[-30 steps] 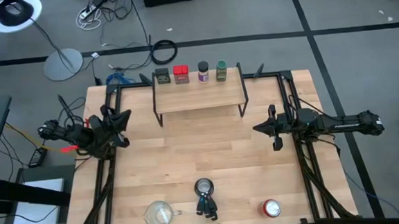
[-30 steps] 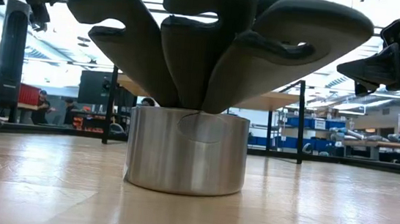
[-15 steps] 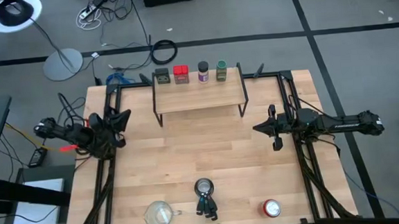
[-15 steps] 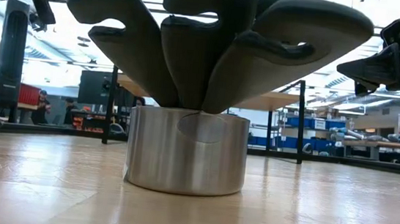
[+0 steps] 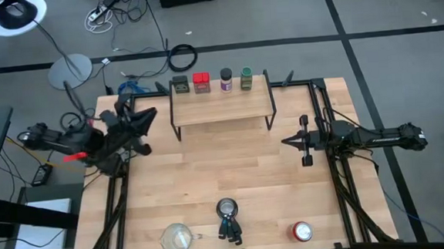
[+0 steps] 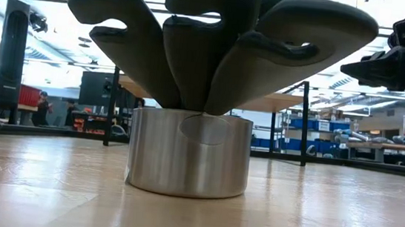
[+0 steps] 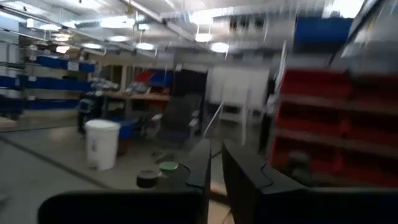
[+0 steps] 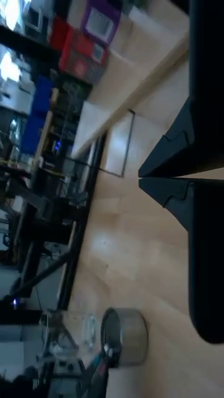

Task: Shelf spices
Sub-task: Remove the black seasoning can from the shelf

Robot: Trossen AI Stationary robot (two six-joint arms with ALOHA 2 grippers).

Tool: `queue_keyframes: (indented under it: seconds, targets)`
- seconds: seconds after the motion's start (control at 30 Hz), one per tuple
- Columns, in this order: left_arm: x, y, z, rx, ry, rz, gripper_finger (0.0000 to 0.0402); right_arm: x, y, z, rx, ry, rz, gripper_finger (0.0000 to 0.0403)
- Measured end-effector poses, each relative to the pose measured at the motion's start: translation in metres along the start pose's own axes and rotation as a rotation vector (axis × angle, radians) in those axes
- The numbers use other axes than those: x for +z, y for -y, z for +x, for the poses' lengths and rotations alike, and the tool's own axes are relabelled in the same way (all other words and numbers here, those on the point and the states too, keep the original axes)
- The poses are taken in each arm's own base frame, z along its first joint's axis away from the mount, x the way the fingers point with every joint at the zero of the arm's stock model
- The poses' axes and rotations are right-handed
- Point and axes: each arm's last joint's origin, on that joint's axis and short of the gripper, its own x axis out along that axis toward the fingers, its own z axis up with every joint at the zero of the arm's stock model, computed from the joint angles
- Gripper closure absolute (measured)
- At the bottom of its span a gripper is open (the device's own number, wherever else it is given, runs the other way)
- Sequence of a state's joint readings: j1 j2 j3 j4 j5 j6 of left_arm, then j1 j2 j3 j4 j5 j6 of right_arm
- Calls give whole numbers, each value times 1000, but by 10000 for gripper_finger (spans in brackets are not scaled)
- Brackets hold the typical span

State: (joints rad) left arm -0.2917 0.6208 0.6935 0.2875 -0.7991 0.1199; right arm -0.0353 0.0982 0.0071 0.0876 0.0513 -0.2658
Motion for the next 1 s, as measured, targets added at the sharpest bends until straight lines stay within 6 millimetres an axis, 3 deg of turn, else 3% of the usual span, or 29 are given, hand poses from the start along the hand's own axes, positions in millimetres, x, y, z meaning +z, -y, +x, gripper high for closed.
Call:
queue_keyframes:
  seconds: [0.1, 0.27, 0.47, 0.7, 0.83, 1.0]
  targets:
    - [12, 8, 20, 33, -93, 62, 334, 6, 2, 0, -20, 56, 33, 392]
    - [23, 17, 55, -1, -225, 116, 299, 20, 5, -2, -14, 211, 273, 392]
    - [20, 10, 99, 116, -397, 193, 256, 39, 11, -9, -44, 432, 351, 392]
    - [21, -13, 143, 151, -520, 230, 218, 62, 18, -24, -56, 729, 417, 392]
    - [30, -34, 163, 175, -591, 255, 205, 70, 21, -28, -88, 768, 375, 392]
    - [45, -64, 180, 225, -714, 300, 197, 84, 32, -31, -269, 775, 428, 392]
